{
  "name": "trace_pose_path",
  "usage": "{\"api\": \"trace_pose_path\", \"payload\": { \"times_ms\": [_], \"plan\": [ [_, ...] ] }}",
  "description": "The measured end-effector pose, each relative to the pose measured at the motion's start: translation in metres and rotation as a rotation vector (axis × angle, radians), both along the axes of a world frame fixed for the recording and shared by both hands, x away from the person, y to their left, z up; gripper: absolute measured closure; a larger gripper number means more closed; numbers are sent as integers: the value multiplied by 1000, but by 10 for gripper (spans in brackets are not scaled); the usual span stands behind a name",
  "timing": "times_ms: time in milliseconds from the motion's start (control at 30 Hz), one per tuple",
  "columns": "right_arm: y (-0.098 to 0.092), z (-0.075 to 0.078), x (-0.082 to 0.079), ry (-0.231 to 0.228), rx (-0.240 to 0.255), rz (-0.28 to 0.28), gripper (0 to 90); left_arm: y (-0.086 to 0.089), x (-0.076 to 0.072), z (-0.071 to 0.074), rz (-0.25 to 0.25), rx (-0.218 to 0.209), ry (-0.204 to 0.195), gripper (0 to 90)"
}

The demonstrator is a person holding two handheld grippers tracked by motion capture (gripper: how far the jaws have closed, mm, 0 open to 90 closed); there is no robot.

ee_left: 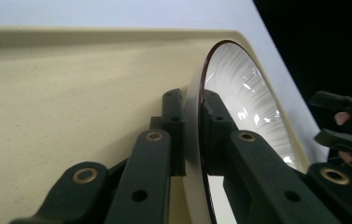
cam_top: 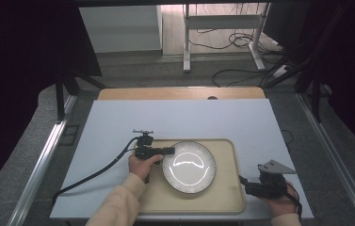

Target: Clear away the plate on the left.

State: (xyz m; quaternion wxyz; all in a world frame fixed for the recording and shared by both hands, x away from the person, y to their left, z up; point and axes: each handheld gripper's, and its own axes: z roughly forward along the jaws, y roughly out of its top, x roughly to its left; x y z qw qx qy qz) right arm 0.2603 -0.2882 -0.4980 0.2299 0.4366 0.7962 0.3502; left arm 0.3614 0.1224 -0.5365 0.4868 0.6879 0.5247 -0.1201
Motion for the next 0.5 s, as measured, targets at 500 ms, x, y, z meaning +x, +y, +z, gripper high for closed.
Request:
{"api": "trace_pose_path", "payload": {
  "times_ms": [500],
  "plan": [
    [0,-1,0,6,-3,2,178,-3,-1,-9,-6,95,-37,825]
  ]
}}
